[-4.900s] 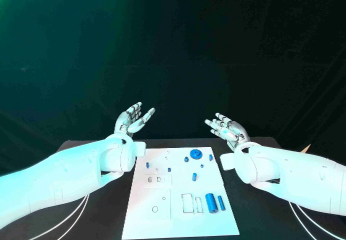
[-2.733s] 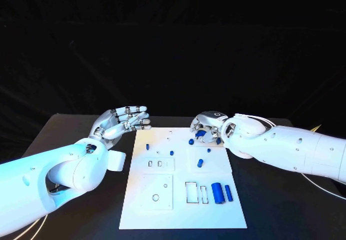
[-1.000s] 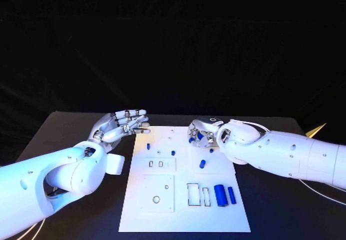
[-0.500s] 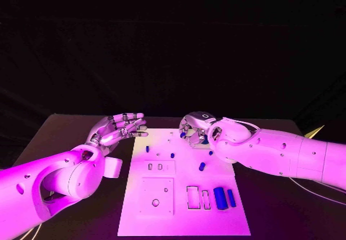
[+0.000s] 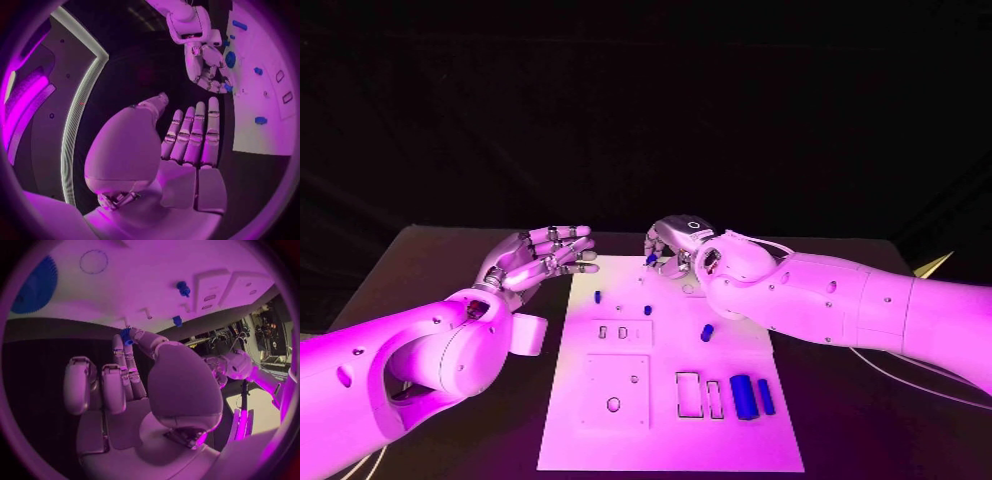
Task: Assemble the parts on the task board
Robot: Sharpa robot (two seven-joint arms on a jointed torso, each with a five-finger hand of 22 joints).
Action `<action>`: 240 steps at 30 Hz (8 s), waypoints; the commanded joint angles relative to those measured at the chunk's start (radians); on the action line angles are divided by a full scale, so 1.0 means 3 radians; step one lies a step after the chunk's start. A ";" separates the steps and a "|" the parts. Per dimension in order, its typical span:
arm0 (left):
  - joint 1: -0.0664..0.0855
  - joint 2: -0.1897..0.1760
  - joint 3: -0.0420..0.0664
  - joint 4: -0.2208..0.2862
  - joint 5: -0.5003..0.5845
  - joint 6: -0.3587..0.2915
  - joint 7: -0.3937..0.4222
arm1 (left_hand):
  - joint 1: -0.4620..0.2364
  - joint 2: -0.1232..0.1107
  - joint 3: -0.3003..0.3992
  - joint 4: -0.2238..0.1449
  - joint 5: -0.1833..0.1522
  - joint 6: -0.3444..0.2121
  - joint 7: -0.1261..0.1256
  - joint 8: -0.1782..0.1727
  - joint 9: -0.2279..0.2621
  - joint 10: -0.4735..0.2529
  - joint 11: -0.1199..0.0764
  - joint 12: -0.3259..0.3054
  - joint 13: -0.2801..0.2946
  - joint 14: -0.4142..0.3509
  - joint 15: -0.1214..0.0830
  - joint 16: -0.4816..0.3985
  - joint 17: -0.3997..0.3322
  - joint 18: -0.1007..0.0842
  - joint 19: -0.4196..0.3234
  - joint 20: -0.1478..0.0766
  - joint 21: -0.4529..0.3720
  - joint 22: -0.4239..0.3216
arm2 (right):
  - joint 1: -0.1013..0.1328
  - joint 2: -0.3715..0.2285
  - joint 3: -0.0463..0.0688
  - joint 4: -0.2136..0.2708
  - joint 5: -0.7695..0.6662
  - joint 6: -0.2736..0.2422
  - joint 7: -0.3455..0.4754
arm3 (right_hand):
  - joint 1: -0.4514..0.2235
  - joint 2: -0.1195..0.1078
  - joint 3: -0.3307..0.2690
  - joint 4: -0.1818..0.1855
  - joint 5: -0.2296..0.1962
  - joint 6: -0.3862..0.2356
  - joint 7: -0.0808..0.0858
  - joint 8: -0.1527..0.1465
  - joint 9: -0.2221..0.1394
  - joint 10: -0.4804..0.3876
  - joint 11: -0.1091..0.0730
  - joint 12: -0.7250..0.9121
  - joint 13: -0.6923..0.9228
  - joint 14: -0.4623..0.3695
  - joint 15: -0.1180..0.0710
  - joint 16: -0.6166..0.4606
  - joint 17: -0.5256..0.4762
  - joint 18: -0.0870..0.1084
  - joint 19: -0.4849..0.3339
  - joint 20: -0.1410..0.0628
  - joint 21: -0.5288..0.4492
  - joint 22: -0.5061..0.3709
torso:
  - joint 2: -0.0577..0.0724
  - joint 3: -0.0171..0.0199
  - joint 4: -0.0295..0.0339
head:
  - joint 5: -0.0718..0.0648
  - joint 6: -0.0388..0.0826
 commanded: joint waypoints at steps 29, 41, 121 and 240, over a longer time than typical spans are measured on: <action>0.0019 0.0032 0.0006 0.0004 -0.0009 0.0040 0.0008 | -0.0029 -0.0011 -0.0001 -0.0017 -0.0014 -0.0018 0.0237 -0.0023 -0.0004 -0.0012 0.0002 -0.0024 0.0002 -0.0023 -0.0002 -0.0010 0.0011 0.0024 -0.0020 0.0008 0.0027 0.0008 | -0.0033 0.0140 0.0000 -0.0157 -0.0031 0.0115 -0.0043 | -0.0040 0.0023 -0.0015 0.0005 0.0010 -0.0050 0.0002 0.0014 0.0052 0.0014 -0.0003 -0.0031 0.0011 0.0204 -0.0014 0.0022 0.0092 -0.0024 -0.0002 -0.0004 0.0006 -0.0012 | 0.0017 0.0000 0.0004 | 0.0047 -0.0035; 0.0021 0.0033 0.0006 -0.0001 -0.0009 0.0039 0.0008 | -0.0029 -0.0011 -0.0001 -0.0017 -0.0014 -0.0018 0.0237 -0.0023 -0.0004 -0.0012 0.0002 -0.0024 0.0002 -0.0023 -0.0002 -0.0010 0.0011 0.0024 -0.0020 0.0008 0.0027 0.0008 | -0.0038 0.0144 0.0000 -0.0149 -0.0021 0.0144 -0.0028 | -0.0055 0.0013 -0.0017 0.0012 0.0006 -0.0064 0.0005 0.0010 0.0061 0.0009 0.0000 -0.0038 0.0013 0.0203 -0.0012 0.0022 0.0090 -0.0023 -0.0008 -0.0002 0.0001 -0.0017 | 0.0022 -0.0001 -0.0002 | 0.0056 -0.0042; 0.0027 -0.0033 0.0006 -0.0090 -0.0009 0.0093 -0.0006 | -0.0029 -0.0003 0.0002 -0.0034 -0.0014 -0.0015 0.0237 -0.0026 -0.0005 -0.0009 0.0003 -0.0027 0.0004 -0.0046 0.0002 -0.0019 0.0025 0.0022 -0.0049 0.0012 0.0040 0.0016 | 0.0003 -0.0985 0.0070 0.0458 0.1252 0.0459 0.0000 | 0.0430 -0.0095 -0.1471 0.0954 0.0318 -0.0816 0.0144 -0.0083 0.0315 0.0839 0.0056 0.4593 0.4261 0.0345 0.0053 0.0384 0.0865 -0.0133 0.0304 0.0058 0.0326 0.0563 | 0.0006 0.0037 -0.0090 | 0.0041 -0.0054; 0.0027 0.0045 0.0006 -0.0147 -0.0008 0.0104 -0.0040 | -0.0011 0.0016 0.0022 -0.0070 -0.0015 -0.0012 0.0239 -0.0030 -0.0007 -0.0008 0.0004 -0.0030 0.0005 -0.0058 0.0004 -0.0025 0.0046 0.0022 -0.0079 0.0015 0.0063 0.0028 | -0.0186 0.0017 0.0021 0.0354 0.0135 -0.0084 -0.0353 | 0.0400 -0.0118 -0.0651 0.0756 0.0202 -0.0482 0.0085 -0.0065 0.0208 0.1015 0.0002 0.4781 0.4472 0.0348 0.0009 0.0388 0.0878 -0.0183 0.0420 0.0022 0.0496 0.0768 | 0.0007 0.0044 -0.0090 | 0.0123 -0.0107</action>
